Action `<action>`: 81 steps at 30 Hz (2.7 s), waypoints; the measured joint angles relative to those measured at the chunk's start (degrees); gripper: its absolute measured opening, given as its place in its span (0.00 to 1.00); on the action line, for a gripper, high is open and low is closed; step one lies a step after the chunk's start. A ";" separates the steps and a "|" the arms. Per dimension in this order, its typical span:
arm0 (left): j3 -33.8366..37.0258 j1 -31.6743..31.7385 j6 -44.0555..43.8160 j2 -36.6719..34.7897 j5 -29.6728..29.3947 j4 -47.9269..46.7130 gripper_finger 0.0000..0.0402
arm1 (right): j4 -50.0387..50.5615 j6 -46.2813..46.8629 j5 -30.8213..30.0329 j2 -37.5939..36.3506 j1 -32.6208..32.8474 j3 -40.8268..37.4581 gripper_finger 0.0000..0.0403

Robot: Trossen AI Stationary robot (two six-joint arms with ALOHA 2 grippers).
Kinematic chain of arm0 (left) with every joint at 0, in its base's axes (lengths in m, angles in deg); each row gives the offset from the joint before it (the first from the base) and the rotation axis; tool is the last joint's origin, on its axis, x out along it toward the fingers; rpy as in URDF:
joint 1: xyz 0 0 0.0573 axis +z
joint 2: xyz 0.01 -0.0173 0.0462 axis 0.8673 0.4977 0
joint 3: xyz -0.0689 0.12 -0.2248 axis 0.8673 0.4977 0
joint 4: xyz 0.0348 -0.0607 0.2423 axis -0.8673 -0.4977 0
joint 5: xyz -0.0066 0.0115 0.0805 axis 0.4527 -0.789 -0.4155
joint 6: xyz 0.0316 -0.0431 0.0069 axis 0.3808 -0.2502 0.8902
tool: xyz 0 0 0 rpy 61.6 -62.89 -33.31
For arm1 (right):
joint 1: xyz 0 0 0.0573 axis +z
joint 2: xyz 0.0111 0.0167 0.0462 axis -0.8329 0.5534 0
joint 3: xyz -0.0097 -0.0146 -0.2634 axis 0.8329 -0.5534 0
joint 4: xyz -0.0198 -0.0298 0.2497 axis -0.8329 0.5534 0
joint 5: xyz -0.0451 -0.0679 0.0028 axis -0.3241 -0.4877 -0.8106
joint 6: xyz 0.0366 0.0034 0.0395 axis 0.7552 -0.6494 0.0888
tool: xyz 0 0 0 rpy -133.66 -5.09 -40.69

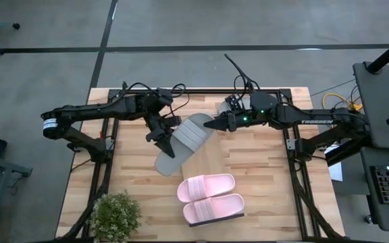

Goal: Pick and place slides into the shelf
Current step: Put the bottom gray slide on the shelf

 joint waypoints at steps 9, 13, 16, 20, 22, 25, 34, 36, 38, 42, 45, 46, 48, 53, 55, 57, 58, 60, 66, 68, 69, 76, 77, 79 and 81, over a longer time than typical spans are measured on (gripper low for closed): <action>0.00 -0.01 -0.28 -0.10 -0.91 0.42 0.24 | 0.43 -0.31 -0.65 0.06 -0.02 -0.04 0.09; 0.00 -0.01 -0.43 -0.13 -1.13 0.48 0.28 | 0.34 -0.39 -1.28 0.06 0.00 -0.04 0.09; 0.00 0.01 -0.56 -0.13 -1.13 0.47 0.27 | 0.32 -0.42 -1.86 0.06 0.01 -0.05 0.09; 0.00 -0.01 -0.82 -0.15 -1.34 0.49 0.27 | 1.72 -0.67 -3.27 -0.01 0.02 -0.06 0.09; 0.03 -0.01 -1.14 -0.15 -1.51 0.89 0.27 | 3.02 -0.83 -4.21 -0.12 0.04 -0.04 0.09; 0.04 -0.01 -1.20 -0.13 -1.70 2.41 0.28 | 4.53 -0.83 -4.86 -0.54 0.02 -0.04 0.09; 0.04 0.04 -4.25 -0.15 -2.60 9.20 0.30 | 10.27 -2.17 -8.82 -4.28 0.07 -0.02 0.09; 0.06 0.06 -6.73 -0.15 -2.56 12.40 0.33 | 11.70 -2.51 -9.38 -5.38 0.06 -0.02 0.09; 0.07 0.06 -9.41 -0.15 -2.47 16.07 0.39 | 13.05 -2.65 -10.21 -6.58 0.07 -0.02 0.09; 0.09 0.06 -12.57 0.07 -1.69 21.50 0.51 | 16.39 -3.13 -12.69 -8.93 0.07 -0.08 0.09; 0.11 0.07 -12.73 0.07 -2.03 23.27 0.59 | 18.83 -3.32 -15.02 -10.90 0.07 -0.17 0.09; 0.11 0.10 -12.74 0.05 -2.62 23.39 0.61 | 19.57 -3.38 -15.84 -11.51 0.07 -0.18 0.09; 0.13 0.37 -12.73 0.03 -3.29 23.24 0.64 | 20.77 -3.45 -17.71 -12.69 0.08 -0.27 0.09; 0.13 0.54 -12.72 -0.30 -8.73 23.67 0.65 | 21.53 -3.30 -23.42 -15.15 1.42 -0.59 0.09; 0.15 0.55 -12.74 -0.42 -11.07 25.65 0.65 | 22.75 -2.99 -26.04 -16.01 2.14 -0.59 0.09; 0.15 0.78 -12.82 -0.50 -12.54 28.22 0.65 | 24.45 -2.48 -28.16 -16.79 2.67 -0.59 0.08; 0.15 0.89 -12.99 -0.54 -13.08 29.40 0.65 | 25.23 -2.20 -28.76 -17.12 2.93 -0.59 0.08; 0.14 1.26 -14.07 -0.57 -13.58 31.59 0.65 | 26.24 -1.67 -29.62 -17.83 3.30 -0.59 0.08; -0.68 2.78 -14.07 -1.20 -14.38 33.12 0.65 | 28.24 -1.14 -32.13 -19.25 4.13 -0.61 0.08; -0.85 3.43 -13.86 -1.44 -14.39 33.17 0.65 | 28.41 -1.16 -32.68 -19.69 4.13 -0.63 0.08; -0.85 3.72 -13.90 -1.65 -14.36 33.10 0.65 | 28.55 -1.18 -32.88 -19.95 4.13 -0.65 0.08; -0.87 5.11 -14.04 -2.49 -13.61 33.16 0.65 | 30.15 -1.25 -34.53 -21.33 4.15 -0.68 0.08; -0.87 5.24 -14.14 -2.49 -13.12 33.14 0.65 | 30.37 -1.27 -34.57 -21.51 4.15 -0.70 0.08; -0.87 5.35 -14.19 -2.56 -12.83 33.15 0.65 | 30.98 -1.25 -34.83 -21.85 4.17 -0.70 0.08; -0.87 5.42 -14.20 -2.76 -12.85 33.20 0.65 | 31.35 -1.25 -35.51 -22.07 4.21 -0.72 0.08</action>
